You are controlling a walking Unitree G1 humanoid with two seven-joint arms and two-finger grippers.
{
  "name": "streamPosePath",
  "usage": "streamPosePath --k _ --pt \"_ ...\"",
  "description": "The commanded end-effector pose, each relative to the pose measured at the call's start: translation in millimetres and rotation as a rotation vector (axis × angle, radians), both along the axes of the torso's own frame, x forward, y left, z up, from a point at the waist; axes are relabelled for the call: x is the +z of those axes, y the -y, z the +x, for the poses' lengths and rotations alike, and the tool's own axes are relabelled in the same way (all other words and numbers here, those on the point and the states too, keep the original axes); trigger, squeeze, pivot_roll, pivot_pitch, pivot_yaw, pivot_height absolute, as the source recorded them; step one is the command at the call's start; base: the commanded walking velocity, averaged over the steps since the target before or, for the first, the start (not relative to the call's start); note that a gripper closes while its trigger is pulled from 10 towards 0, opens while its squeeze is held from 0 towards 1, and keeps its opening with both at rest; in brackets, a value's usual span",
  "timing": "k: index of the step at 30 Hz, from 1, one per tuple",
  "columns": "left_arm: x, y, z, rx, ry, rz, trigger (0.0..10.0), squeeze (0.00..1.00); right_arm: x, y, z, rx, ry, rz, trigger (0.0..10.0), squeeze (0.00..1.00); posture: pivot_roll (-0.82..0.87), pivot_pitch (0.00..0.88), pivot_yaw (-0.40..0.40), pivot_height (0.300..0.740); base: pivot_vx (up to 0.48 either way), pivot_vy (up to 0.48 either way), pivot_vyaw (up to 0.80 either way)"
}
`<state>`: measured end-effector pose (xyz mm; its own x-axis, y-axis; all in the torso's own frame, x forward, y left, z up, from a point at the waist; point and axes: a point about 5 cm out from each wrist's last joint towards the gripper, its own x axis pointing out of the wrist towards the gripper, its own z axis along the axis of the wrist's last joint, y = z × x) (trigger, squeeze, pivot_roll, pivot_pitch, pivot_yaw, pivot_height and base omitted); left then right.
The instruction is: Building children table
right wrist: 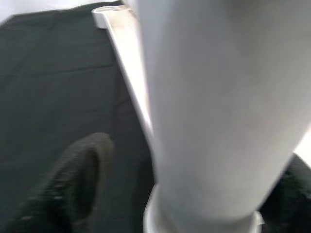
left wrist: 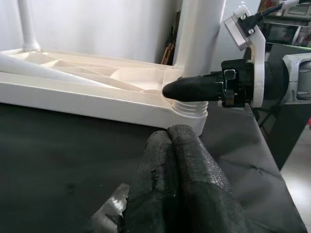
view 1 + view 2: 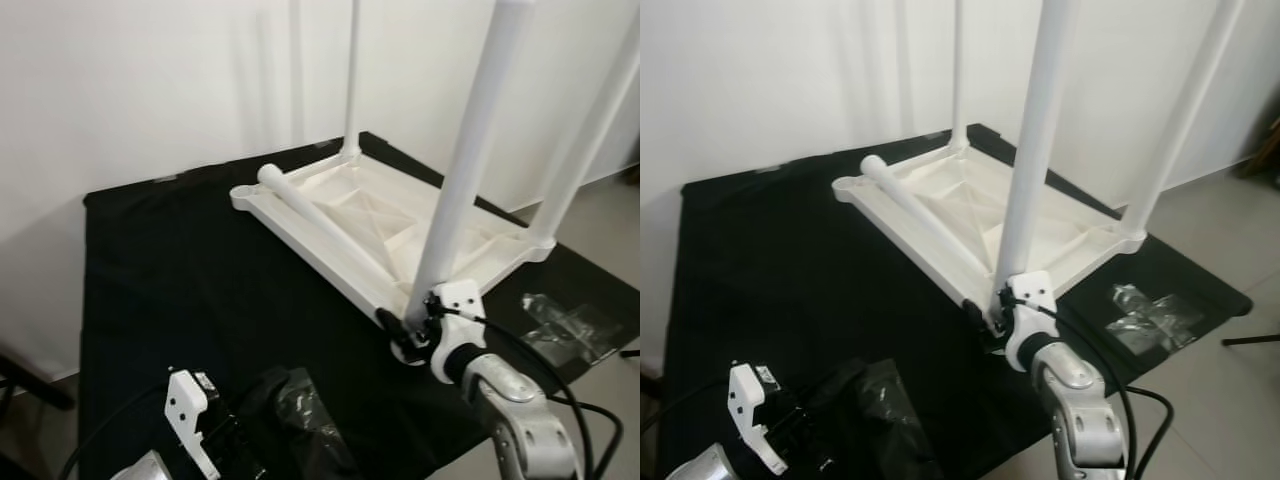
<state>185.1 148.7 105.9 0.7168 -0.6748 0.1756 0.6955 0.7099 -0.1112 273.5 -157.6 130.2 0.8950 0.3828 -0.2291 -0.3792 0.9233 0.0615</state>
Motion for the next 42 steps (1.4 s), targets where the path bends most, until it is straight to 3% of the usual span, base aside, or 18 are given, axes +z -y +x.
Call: streamPosePath --k 1,2,3,5,6,11,13,18,22,23,28,29,33,38,39,41,42 --pt "2.8 2.8 -3.1 -0.084 -0.013 -0.027 10.0 0.0 18.5 -7.5 8.0 0.123 0.063 0.02 10.0 0.71 -0.06 0.0 -0.017 0.74 0.0 0.0 0.0" --pt "4.2 7.4 -5.0 -0.171 -0.021 -0.064 10.0 0.0 34.2 -1.5 20.4 0.238 0.134 -0.016 10.0 0.0 -0.07 0.0 -0.016 0.74 0.0 0.0 0.0" --pt "5.4 10.7 -6.2 -0.232 -0.023 -0.089 10.0 0.0 46.4 5.3 31.2 0.319 0.185 -0.045 10.0 0.0 -0.06 0.0 -0.02 0.74 0.0 0.0 0.0" --pt "5.4 10.7 -6.2 -0.232 -0.023 -0.089 10.0 0.0 46.4 5.3 31.2 0.319 0.185 -0.045 10.0 0.0 -0.06 0.0 -0.02 0.74 0.0 0.0 0.0" --pt "6.5 12.9 -7.0 -0.272 -0.017 -0.104 10.0 0.0 55.5 12.3 39.9 0.373 0.214 -0.057 10.0 0.0 -0.06 0.0 -0.02 0.74 0.0 0.0 0.0" --pt "7.8 12.4 -5.1 -0.264 0.002 -0.108 10.0 0.0 66.5 18.8 50.3 0.463 0.227 -0.072 10.0 0.0 -0.06 0.0 -0.024 0.74 0.0 0.0 0.0" --pt "15.3 3.3 5.1 -0.146 0.07 -0.078 10.0 0.0 80.1 16.3 62.6 0.597 0.228 -0.091 10.0 0.0 -0.04 0.0 -0.035 0.74 0.0 0.0 0.0" --pt "17.9 -2.7 11.6 -0.059 0.122 -0.023 10.0 0.0 81.8 8.8 68.9 0.672 0.225 -0.083 10.0 0.0 -0.03 0.0 -0.041 0.74 0.0 0.0 0.0" --pt "15.5 0.1 12.6 -0.073 0.083 -0.09 10.0 0.0 79.8 4.3 69.8 0.787 0.198 -0.058 10.0 0.0 -0.02 0.0 -0.041 0.74 0.0 0.0 0.0" --pt "14.7 6.1 11.3 -0.126 0.051 -0.15 10.0 0.0 78.5 4.1 70.8 0.858 0.164 -0.048 10.0 0.0 -0.03 0.0 -0.042 0.74 0.0 0.0 0.0" --pt "13.4 8.8 11.1 -0.137 0.044 -0.173 10.0 0.0 79.0 7.4 74.2 0.875 0.143 -0.04 10.0 0.0 -0.02 0.0 -0.047 0.74 0.0 0.0 0.0" --pt "12.9 10.0 11.4 -0.136 0.042 -0.192 10.0 0.0 79.0 10.9 76.9 0.877 0.132 -0.028 0.0 0.0 -0.02 0.0 -0.05 0.74 0.0 0.0 0.0" --pt "12.4 10.8 11.7 -0.135 0.04 -0.205 10.0 0.0 78.8 13.8 78.2 0.878 0.126 -0.017 0.0 0.0 -0.02 0.0 -0.05 0.74 0.0 0.0 0.0" --pt "10.6 12.5 11.9 -0.145 0.031 -0.214 10.0 0.0 64.3 27.1 74.6 0.795 0.113 0.0 0.0 0.0 -0.02 0.0 -0.048 0.74 0.0 0.0 0.0" --pt "10.5 12.2 11.6 -0.147 0.029 -0.216 10.0 0.0 55.8 28.3 74.8 0.696 0.11 -0.013 0.0 0.0 -0.03 0.0 -0.052 0.74 0.0 0.0 0.0" --pt "10.6 11.1 10.5 -0.151 0.024 -0.214 10.0 0.0 29.0 26.4 74.6 0.324 0.107 -0.087 0.0 0.0 -0.02 0.0 -0.063 0.74 0.0 0.0 0.0" --pt "10.6 11.1 10.5 -0.151 0.024 -0.214 10.0 0.0 29.0 26.4 74.6 0.324 0.107 -0.087 0.0 0.0 -0.02 0.0 -0.063 0.74 0.0 0.0 0.0"
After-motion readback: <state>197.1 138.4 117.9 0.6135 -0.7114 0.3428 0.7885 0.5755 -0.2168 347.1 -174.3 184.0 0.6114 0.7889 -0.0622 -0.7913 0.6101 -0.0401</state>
